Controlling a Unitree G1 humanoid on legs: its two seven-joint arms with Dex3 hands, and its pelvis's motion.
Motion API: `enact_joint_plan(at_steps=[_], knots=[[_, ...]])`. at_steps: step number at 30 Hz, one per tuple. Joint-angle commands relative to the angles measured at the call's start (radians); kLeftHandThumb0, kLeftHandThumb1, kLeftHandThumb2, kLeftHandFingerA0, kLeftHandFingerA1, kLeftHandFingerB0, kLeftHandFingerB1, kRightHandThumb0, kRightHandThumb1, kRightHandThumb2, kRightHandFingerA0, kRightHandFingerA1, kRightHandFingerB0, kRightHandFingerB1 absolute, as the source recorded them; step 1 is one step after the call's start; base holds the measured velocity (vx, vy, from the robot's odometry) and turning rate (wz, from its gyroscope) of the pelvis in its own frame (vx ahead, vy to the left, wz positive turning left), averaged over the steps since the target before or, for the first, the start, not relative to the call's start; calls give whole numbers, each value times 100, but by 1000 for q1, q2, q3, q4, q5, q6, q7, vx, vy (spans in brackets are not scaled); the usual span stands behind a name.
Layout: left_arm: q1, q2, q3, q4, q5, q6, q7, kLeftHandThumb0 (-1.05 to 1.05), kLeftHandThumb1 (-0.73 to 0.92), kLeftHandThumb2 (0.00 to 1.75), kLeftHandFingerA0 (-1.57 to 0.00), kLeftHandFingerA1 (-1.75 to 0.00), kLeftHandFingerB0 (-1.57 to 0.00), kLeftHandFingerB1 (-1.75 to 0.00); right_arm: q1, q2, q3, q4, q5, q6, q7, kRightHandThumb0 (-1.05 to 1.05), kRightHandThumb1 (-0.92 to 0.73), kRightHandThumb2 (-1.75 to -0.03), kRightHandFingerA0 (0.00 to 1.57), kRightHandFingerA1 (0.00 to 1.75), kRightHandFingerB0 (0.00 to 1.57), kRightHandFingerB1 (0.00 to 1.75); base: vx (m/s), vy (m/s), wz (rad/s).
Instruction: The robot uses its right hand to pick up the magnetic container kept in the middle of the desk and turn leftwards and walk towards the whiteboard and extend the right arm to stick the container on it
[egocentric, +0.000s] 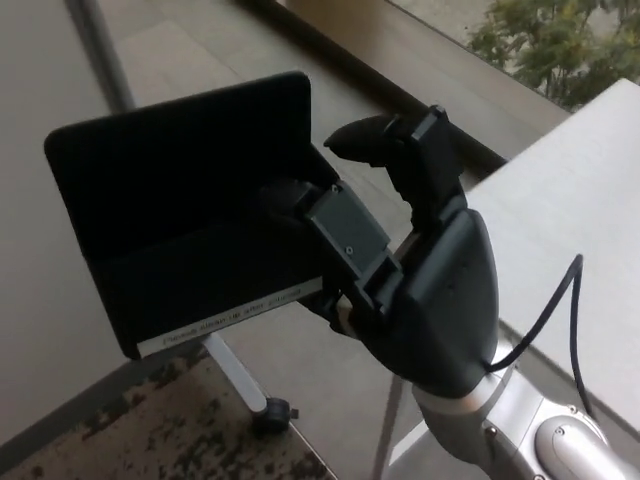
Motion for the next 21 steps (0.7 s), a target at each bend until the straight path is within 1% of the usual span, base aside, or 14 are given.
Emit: enact_joint_plan(at_steps=[1, 2, 5, 6, 7, 8, 10, 11, 12, 13, 15, 18, 19, 21], knots=[[10, 19, 4, 4, -8, -69, -1, 12, 59, 113, -101, -101, -95, -97, 8, 1, -2, -32, -4, -21, 27, -27, -52, -115, 121, 137, 86, 116, 72, 393, 15], [12, 22, 2, 2, -4, -74, 0, 16, 65, 100, -100, -101, -93, -96, 7, 5, -3, -29, -6, -21, 25, -27, -51, -113, 120, 137, 87, 118, -25, 289, 24], [14, 27, -2, -2, 2, -79, 5, 16, 65, 100, -100, -101, -93, -96, 7, 11, -6, -25, -10, -22, 21, -27, -51, -113, 120, 137, 87, 118, 8, 247, 20], [13, 24, -1, -11, -12, -61, -6, 12, 60, 114, -100, -101, -93, -96, 3, 11, -9, -21, -9, -28, 20, -22, -54, -111, 91, 174, 68, 150, 13, 208, 29], [11, 26, -2, -9, -10, -59, -3, 12, 60, 114, -100, -101, -93, -96, 3, 11, -10, -20, -9, -29, 20, -22, -54, -111, 91, 174, 68, 150, 52, 175, 26], [8, 29, -3, -4, -4, -59, 4, 12, 60, 114, -100, -100, -93, -95, 4, 13, -10, -19, -4, -32, 24, -22, -56, -109, 92, 171, 71, 141, 50, 137, 30], [8, 29, -4, -4, -4, -59, 4, 12, 60, 114, -100, -100, -93, -95, 5, 14, -11, -19, -4, -33, 25, -22, -56, -109, 92, 171, 71, 141, 46, 116, 47], [7, 27, -4, -5, -5, -59, 5, 16, 60, 109, -102, -101, -92, -94, 5, 14, -12, -18, -1, -36, 28, -22, -53, -108, 91, 171, 79, 132, 41, 53, 46], [5, 25, -5, -7, -5, -59, 6, 16, 60, 109, -102, -101, -92, -94, 5, 13, -14, -18, 2, -38, 32, -22, -53, -108, 91, 171, 79, 132, 49, 5, 54], [4, 22, -3, -7, -15, -57, -3, 17, 61, 106, -103, -102, -93, -95, 4, 15, -13, -17, 1, -37, 34, -25, -63, -95, 94, 171, 80, 124, 34, -45, 58], [-1, 20, 0, -5, -23, -57, -11, 16, 62, 107, -103, -102, -92, -95, 0, 19, -13, -13, -2, -37, 35, -24, -62, -94, 93, 171, 81, 120, 43, -2, 74], [-4, 28, -9, -6, 6, -56, 19, 17, 62, 107, -102, -101, -91, -95, -6, 25, -15, -7, -6, -37, 33, -25, -63, -90, 92, 172, 78, 121, -33, 40, 15], [-8, 32, -9, 0, 9, -60, 23, 17, 60, 109, -102, -101, -91, -95, -11, 27, -14, 0, -9, -38, 31, -22, -61, -100, 93, 174, 74, 129, -40, 55, 24], [-8, 34, -12, 2, 7, -58, 17, 16, 61, 109, -102, -101, -91, -94, -13, 31, -13, 4, -9, -38, 30, -21, -58, -106, 92, 175, 70, 137, -46, 68, 40]])
